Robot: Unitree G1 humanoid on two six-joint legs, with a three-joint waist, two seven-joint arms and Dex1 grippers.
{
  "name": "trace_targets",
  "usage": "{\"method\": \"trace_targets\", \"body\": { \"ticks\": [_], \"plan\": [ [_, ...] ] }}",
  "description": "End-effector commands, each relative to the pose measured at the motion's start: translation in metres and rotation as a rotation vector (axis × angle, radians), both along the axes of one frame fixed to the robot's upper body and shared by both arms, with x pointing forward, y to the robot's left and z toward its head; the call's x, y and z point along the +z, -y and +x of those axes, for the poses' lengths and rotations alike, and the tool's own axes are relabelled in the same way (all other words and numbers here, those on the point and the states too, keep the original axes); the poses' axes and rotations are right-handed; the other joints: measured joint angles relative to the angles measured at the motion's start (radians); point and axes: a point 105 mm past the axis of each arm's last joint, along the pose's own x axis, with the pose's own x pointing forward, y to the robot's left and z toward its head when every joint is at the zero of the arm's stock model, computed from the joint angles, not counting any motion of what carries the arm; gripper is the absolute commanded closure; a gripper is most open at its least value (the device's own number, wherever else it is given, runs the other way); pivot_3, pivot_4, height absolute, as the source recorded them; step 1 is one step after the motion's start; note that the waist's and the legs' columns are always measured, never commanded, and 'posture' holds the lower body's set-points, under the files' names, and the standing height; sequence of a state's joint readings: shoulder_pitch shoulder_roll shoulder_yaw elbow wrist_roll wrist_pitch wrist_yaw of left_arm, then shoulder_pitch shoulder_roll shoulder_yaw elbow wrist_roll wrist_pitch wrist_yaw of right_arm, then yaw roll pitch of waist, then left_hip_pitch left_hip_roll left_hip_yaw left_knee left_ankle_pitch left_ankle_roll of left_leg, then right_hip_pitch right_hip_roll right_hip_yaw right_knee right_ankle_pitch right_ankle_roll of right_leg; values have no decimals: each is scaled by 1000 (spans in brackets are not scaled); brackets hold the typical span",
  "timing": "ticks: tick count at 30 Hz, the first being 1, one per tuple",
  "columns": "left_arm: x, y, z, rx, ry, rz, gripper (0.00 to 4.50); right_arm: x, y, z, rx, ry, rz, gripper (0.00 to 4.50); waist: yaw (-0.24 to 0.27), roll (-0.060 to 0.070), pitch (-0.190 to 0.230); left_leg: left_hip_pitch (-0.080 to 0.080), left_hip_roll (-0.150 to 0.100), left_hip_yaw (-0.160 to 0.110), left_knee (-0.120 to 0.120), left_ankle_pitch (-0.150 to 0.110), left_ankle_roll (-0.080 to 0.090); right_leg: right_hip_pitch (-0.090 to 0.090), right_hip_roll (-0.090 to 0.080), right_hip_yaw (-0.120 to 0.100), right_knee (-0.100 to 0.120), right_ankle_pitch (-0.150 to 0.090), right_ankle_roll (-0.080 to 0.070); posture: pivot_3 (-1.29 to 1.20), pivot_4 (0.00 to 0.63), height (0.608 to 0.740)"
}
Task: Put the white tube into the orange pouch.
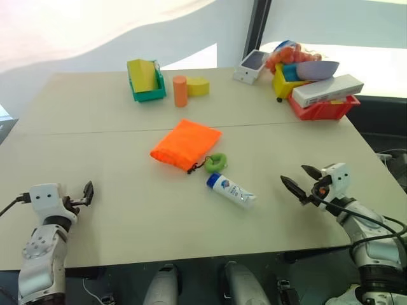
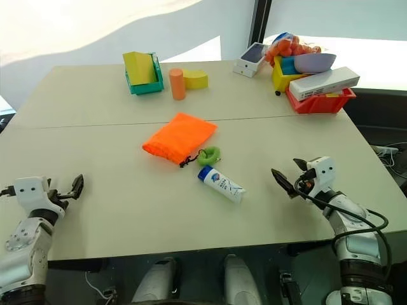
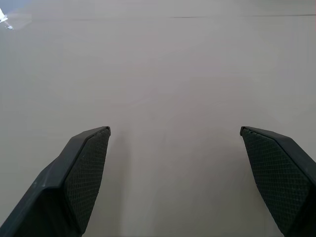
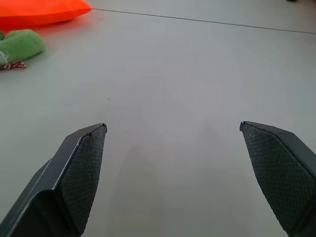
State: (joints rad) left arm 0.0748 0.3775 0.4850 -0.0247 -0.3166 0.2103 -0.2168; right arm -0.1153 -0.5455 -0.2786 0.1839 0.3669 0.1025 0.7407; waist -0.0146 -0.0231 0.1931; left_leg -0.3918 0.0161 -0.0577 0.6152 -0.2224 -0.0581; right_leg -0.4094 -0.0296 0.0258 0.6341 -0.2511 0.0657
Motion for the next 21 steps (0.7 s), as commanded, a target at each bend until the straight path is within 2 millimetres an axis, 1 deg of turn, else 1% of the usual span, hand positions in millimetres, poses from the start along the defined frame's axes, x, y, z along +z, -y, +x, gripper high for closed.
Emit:
{"method": "trace_targets", "body": {
  "ticks": [1,8,10,12,14,15,19,21],
  "plan": [
    [13,6,1,-15,50,21,0,9,0,4,-1,43,-5,13,0,0,0,0,0,0,0,0,0,0,0,0,0,0,0,0,150,740],
    [16,12,8,-29,75,-5,0,7,-2,6,-5,46,-11,13,1,0,0,0,0,0,0,0,0,0,0,0,0,0,0,0,150,740],
    [19,21,14,-66,88,-7,0,8,-3,6,-9,52,-12,13,1,0,0,0,0,0,0,0,0,0,0,0,0,0,0,0,150,740],
    [27,38,23,-135,118,5,0,8,-5,7,-11,58,-12,13,2,0,0,0,0,0,0,0,0,0,0,0,0,1,-1,0,150,740],
    [30,52,30,-191,117,41,0,8,-8,8,-10,61,-10,13,2,0,0,0,0,0,0,0,0,1,0,0,0,1,-1,0,150,740],
    [31,60,34,-226,113,73,0,9,-9,9,-7,63,-9,13,2,0,0,0,0,0,0,0,0,1,0,0,0,1,-1,0,150,740],
    [41,101,50,-424,135,243,0,13,-15,11,3,77,-7,13,1,0,0,0,0,0,0,0,0,1,1,0,0,1,-2,0,150,740],
    [46,115,57,-487,154,288,0,14,-16,11,4,84,-6,13,2,0,0,0,0,0,0,0,0,1,1,0,0,2,-2,0,150,740]
  ]
}}
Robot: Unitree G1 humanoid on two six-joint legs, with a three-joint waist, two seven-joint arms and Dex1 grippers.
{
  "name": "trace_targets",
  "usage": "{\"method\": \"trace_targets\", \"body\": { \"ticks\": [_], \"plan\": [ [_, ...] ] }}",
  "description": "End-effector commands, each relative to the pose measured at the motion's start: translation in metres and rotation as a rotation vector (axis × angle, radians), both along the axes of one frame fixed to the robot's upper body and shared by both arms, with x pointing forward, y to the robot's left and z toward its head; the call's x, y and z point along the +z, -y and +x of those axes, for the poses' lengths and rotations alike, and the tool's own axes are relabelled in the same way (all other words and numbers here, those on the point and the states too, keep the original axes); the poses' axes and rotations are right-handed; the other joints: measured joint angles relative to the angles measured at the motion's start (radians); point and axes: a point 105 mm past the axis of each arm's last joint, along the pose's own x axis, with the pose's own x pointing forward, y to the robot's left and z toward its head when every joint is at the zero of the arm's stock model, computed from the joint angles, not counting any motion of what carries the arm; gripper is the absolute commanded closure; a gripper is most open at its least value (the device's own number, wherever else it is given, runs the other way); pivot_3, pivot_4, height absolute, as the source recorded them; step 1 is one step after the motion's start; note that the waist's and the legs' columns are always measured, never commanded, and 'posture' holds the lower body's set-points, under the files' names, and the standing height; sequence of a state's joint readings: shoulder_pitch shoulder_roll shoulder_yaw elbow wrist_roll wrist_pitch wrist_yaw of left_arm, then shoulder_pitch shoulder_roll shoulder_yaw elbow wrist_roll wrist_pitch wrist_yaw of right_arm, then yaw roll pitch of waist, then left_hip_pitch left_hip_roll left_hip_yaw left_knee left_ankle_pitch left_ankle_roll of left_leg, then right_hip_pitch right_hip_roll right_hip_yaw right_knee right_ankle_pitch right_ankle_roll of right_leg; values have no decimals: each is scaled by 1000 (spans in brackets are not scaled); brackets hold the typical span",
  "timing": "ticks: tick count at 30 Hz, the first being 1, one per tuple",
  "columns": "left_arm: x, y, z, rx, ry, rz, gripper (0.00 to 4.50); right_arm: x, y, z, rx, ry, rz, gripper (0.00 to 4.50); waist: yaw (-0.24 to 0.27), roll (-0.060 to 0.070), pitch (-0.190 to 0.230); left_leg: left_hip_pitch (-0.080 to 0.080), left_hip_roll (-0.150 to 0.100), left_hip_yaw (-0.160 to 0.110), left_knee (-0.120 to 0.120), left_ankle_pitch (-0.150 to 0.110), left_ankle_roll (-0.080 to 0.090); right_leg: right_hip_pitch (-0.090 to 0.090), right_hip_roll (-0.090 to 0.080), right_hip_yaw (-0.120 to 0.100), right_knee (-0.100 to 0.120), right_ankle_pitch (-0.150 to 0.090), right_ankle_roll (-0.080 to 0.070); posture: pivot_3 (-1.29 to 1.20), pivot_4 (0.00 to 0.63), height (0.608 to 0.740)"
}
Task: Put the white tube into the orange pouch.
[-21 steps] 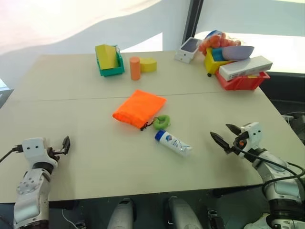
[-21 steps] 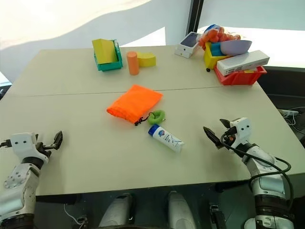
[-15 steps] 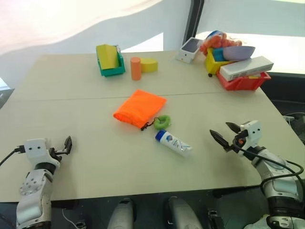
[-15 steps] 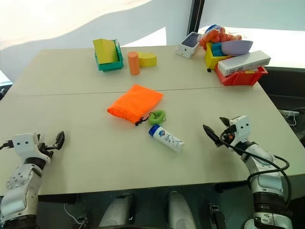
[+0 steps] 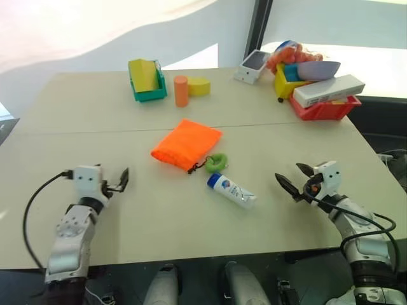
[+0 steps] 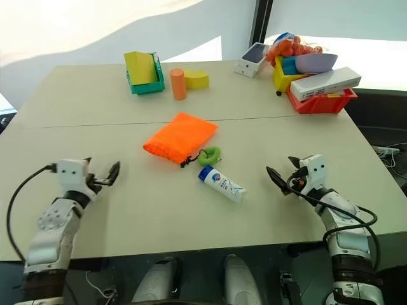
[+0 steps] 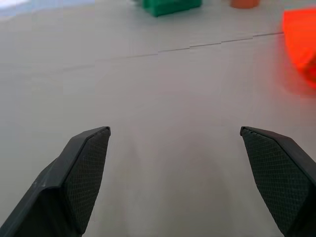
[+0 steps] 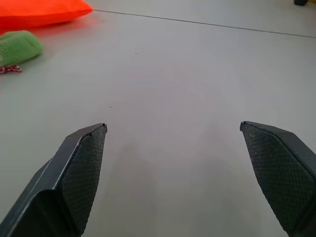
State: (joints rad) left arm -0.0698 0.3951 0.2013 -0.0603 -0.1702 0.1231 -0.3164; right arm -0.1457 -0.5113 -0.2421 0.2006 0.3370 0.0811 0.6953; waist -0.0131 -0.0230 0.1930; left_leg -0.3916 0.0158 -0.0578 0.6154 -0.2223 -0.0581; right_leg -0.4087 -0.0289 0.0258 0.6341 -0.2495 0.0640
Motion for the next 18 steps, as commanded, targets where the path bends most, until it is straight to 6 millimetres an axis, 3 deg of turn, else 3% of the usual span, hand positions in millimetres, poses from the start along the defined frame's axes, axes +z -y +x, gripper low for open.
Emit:
{"method": "trace_targets", "body": {
  "ticks": [1,4,12,17,18],
  "plan": [
    [19,23,9,-116,81,108,0,18,-5,2,13,74,-3,13,0,0,0,0,0,0,0,0,0,0,0,0,0,0,0,0,150,740],
    [18,38,19,-195,87,207,0,18,-6,1,9,80,0,13,-1,0,0,0,0,0,0,0,0,0,0,0,0,0,0,0,150,740],
    [19,50,48,-247,99,324,0,20,-8,-1,8,96,4,13,0,0,0,0,0,0,0,0,0,0,1,0,0,2,3,0,150,740],
    [18,57,57,-300,103,338,0,30,-25,-12,115,113,-20,13,-2,1,0,0,0,0,0,0,0,0,1,0,0,2,4,0,150,740],
    [17,58,58,-312,103,339,247,33,-29,-15,142,117,-20,2,-1,1,0,0,0,0,0,0,0,0,1,0,0,2,5,0,150,740]
  ]
}}
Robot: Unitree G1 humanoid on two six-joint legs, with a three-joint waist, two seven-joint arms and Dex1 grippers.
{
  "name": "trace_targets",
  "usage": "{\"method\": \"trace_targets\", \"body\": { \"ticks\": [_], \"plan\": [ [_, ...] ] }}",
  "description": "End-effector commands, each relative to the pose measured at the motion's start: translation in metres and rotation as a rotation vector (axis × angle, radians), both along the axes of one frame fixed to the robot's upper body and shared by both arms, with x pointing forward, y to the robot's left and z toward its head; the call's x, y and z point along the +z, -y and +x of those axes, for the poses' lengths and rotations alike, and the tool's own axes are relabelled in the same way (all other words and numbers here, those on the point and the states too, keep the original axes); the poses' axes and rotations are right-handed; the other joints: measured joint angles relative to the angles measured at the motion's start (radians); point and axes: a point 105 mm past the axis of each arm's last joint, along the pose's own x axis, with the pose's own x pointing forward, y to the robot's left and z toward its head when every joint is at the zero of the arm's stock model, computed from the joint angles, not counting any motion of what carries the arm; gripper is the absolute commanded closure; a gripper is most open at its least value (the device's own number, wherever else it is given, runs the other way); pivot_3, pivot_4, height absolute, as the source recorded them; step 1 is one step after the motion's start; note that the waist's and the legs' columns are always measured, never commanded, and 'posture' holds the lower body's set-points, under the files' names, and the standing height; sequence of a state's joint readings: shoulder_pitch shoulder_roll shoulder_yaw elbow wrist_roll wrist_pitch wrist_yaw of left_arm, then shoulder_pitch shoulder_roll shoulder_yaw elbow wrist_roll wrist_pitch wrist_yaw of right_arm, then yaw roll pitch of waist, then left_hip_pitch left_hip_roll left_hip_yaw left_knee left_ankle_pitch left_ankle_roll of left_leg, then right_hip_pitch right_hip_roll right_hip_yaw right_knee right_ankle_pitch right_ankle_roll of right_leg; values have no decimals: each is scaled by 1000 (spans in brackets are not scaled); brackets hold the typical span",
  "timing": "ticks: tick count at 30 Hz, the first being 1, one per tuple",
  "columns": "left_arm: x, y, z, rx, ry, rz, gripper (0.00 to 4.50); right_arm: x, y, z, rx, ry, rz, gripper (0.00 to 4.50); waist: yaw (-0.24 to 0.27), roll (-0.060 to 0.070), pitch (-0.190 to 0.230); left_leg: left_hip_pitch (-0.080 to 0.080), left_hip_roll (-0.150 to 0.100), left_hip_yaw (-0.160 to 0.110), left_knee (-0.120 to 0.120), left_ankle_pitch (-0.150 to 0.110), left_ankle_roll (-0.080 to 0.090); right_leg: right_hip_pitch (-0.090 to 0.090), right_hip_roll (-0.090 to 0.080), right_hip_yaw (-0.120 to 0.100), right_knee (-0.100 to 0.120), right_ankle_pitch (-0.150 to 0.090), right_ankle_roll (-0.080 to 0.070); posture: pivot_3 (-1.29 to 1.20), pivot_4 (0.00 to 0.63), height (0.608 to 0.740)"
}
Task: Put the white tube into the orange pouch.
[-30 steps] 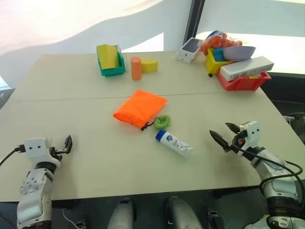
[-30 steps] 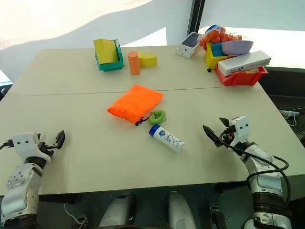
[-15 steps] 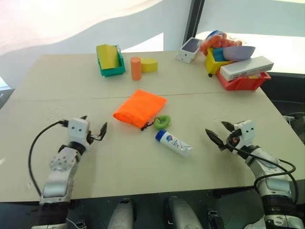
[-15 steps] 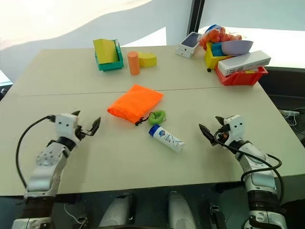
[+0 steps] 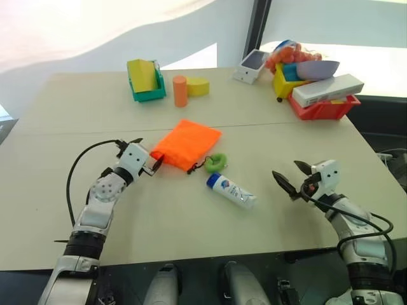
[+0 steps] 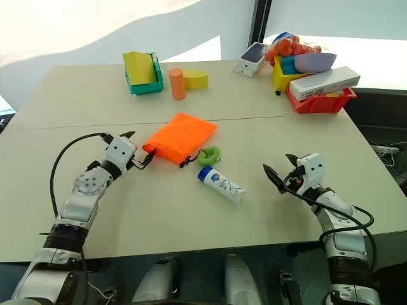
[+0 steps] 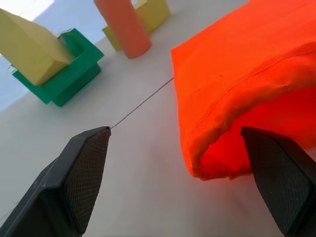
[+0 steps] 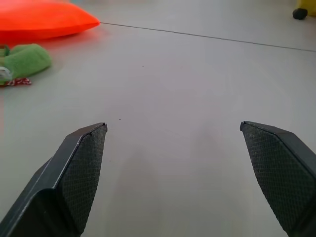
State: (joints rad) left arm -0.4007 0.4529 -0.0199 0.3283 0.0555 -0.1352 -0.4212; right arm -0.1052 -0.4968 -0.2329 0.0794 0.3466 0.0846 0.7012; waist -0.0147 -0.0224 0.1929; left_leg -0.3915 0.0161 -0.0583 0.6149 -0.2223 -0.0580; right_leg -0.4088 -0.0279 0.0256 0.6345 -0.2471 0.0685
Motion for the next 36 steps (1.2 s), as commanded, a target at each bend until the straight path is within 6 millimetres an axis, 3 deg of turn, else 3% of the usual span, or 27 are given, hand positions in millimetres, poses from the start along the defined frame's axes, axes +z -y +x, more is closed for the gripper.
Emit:
{"method": "trace_targets", "body": {
  "ticks": [1,4,8,10,21,30,36],
  "plan": [
    [8,5,3,-49,35,15,508,23,-16,-10,110,65,-7,0,1,0,0,0,0,0,0,0,0,0,0,0,0,0,0,0,150,740],
    [7,5,6,-58,36,15,1672,34,-30,-18,195,75,10,0,1,0,0,0,0,0,0,0,0,0,0,0,0,0,0,0,150,740],
    [7,5,7,-68,38,9,3744,40,-55,-32,337,57,-22,0,1,0,0,0,0,0,0,0,0,0,0,0,0,0,1,0,150,740],
    [6,5,7,-71,38,4,4471,41,-67,-38,392,46,-33,0,1,0,0,0,0,0,0,0,0,0,0,0,0,0,1,0,150,740],
    [13,-9,-2,-27,40,-63,4471,30,-92,-45,473,2,-102,0,-2,0,0,0,0,0,0,0,0,0,0,0,0,0,1,0,150,740],
    [5,-30,-60,-5,-64,-84,4471,1,-96,-48,452,-91,-99,0,-2,0,0,0,1,0,0,0,0,0,0,0,0,-1,-3,0,150,740],
    [0,-20,-92,-39,-179,-112,4471,-9,-97,-44,423,-106,-80,0,1,0,0,1,1,0,1,0,0,0,-2,0,0,-3,-2,0,150,740]
  ]
}}
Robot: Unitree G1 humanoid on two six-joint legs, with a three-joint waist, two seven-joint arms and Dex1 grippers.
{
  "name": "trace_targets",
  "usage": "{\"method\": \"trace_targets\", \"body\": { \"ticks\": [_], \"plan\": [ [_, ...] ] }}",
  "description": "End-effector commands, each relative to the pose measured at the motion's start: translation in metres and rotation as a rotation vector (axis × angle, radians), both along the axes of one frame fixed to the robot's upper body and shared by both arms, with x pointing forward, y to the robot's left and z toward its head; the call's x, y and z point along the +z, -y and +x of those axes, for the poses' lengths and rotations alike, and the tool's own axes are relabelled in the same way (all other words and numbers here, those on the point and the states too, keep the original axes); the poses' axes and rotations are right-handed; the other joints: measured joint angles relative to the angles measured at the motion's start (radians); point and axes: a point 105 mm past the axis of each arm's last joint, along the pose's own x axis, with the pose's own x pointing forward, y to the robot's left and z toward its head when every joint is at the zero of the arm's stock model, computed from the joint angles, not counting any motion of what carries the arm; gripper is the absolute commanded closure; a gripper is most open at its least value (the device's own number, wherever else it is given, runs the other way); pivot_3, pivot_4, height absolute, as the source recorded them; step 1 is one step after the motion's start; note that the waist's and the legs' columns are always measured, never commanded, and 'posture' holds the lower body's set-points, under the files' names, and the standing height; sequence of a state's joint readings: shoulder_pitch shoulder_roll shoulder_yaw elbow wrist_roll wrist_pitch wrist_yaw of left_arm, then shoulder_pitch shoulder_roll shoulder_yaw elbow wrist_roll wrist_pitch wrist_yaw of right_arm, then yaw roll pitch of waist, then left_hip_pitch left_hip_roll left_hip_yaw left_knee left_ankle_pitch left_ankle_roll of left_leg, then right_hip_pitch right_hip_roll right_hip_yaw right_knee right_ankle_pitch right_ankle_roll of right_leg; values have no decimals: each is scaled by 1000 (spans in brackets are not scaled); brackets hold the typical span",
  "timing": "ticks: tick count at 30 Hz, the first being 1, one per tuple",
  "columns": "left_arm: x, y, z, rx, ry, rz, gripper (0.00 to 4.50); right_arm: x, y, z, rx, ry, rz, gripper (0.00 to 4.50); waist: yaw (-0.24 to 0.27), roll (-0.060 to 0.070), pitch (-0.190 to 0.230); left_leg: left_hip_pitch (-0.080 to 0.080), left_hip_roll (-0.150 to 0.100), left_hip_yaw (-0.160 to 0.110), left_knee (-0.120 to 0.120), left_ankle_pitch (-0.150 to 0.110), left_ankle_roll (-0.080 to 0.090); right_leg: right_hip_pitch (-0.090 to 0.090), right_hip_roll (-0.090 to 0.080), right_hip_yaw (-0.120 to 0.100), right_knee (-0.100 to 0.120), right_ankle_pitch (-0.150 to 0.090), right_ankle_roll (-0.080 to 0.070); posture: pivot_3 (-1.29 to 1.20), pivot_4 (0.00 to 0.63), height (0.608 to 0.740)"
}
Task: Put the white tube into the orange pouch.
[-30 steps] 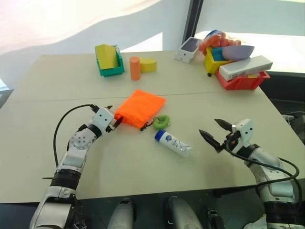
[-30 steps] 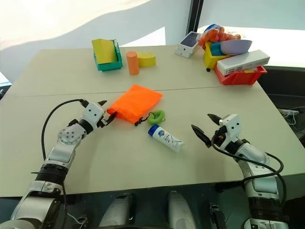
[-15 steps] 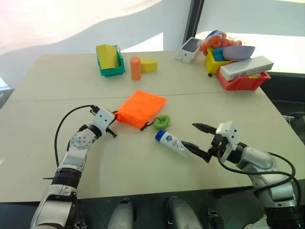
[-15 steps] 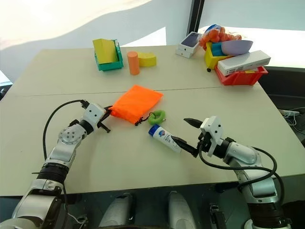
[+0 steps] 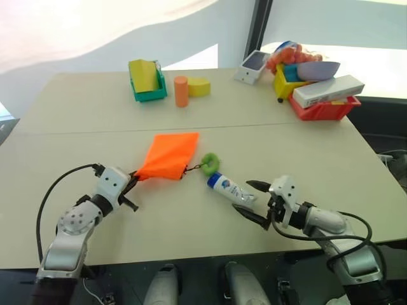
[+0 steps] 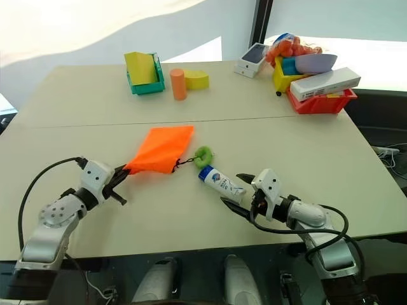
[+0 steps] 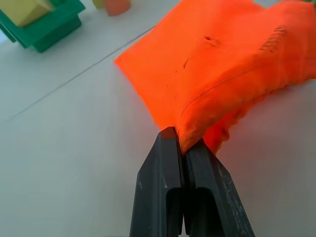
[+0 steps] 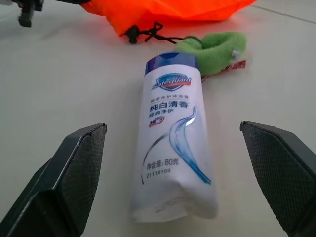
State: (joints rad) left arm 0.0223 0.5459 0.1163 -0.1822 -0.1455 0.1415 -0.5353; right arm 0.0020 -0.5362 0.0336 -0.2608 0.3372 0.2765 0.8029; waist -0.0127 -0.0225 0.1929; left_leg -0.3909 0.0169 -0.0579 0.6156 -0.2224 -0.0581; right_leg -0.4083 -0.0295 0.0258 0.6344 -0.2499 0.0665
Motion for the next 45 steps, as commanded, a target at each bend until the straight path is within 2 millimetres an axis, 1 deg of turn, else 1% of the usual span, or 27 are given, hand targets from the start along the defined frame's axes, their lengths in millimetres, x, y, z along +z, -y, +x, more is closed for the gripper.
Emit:
{"method": "trace_targets", "body": {
  "ticks": [1,3,8,9,11,14,15,22,25,28,30,32,33,35,40,45],
  "plan": [
    [13,11,-15,-49,-14,-23,4471,3,-2,3,-11,34,14,0,-1,0,0,0,0,0,0,0,0,0,0,0,0,0,0,0,150,740],
    [12,13,-17,-49,-32,-28,4471,1,-3,6,-22,38,18,0,0,0,0,0,0,0,0,0,0,0,0,0,0,0,0,0,150,740],
    [13,10,-5,-10,-25,-55,4471,-3,-5,10,-36,38,20,0,0,0,0,0,0,0,0,0,0,0,1,0,0,0,0,0,150,740],
    [14,11,-1,-9,-20,-65,4500,-4,-6,10,-32,35,20,251,0,0,0,0,0,0,0,0,0,0,1,0,0,0,0,0,150,740],
    [15,12,4,-12,-16,-75,4500,-5,-8,9,-25,30,22,912,0,0,0,0,0,0,0,0,0,0,1,0,0,0,0,0,150,740],
    [14,13,8,-16,-16,-81,4500,-5,-10,8,-24,32,26,2412,-2,0,0,0,0,0,0,0,0,0,1,0,0,0,0,0,150,740],
    [14,14,9,-18,-16,-82,4500,-5,-11,7,-25,32,31,2810,-3,0,0,0,0,0,0,0,0,0,1,0,0,0,0,0,150,740],
    [12,15,14,-22,-19,-102,4500,-4,-14,5,-23,43,32,2810,-2,0,0,0,0,0,0,0,0,0,2,0,0,0,0,0,150,740],
    [12,14,15,-22,-21,-109,4500,4,-21,1,26,56,46,2810,-2,0,0,0,0,0,0,0,0,0,2,0,0,0,0,0,150,740],
    [13,14,16,-18,-24,-133,4500,16,-40,-12,153,26,90,2810,-2,0,0,0,0,0,0,0,0,0,2,0,0,1,-1,0,150,740],
    [14,14,17,-21,-24,-136,4500,18,-55,-21,236,6,84,2810,-3,0,0,0,0,-1,0,0,0,0,2,0,0,1,0,0,150,740],
    [16,14,17,-29,-23,-137,4500,19,-76,-28,315,-12,89,2810,-4,0,0,0,0,-1,0,0,0,0,2,0,0,1,0,0,150,740],
    [18,15,17,-33,-22,-138,4500,21,-85,-27,328,-22,118,2810,-4,0,0,0,0,-1,0,0,0,0,2,0,0,1,0,0,150,740],
    [19,17,17,-43,-21,-136,4500,22,-95,-24,338,-38,150,2810,-3,0,0,0,0,-1,0,0,0,0,2,0,0,1,0,0,150,740],
    [26,21,17,-71,-19,-132,4500,19,-111,-4,286,-31,147,2810,0,0,0,0,0,-1,1,0,0,0,1,0,0,1,-1,0,150,740],
    [35,23,19,-88,-14,-122,4500,12,-122,2,262,-35,123,2810,-2,0,0,-1,0,-1,0,0,0,-1,1,-1,0,2,-2,0,150,740]
  ]
}}
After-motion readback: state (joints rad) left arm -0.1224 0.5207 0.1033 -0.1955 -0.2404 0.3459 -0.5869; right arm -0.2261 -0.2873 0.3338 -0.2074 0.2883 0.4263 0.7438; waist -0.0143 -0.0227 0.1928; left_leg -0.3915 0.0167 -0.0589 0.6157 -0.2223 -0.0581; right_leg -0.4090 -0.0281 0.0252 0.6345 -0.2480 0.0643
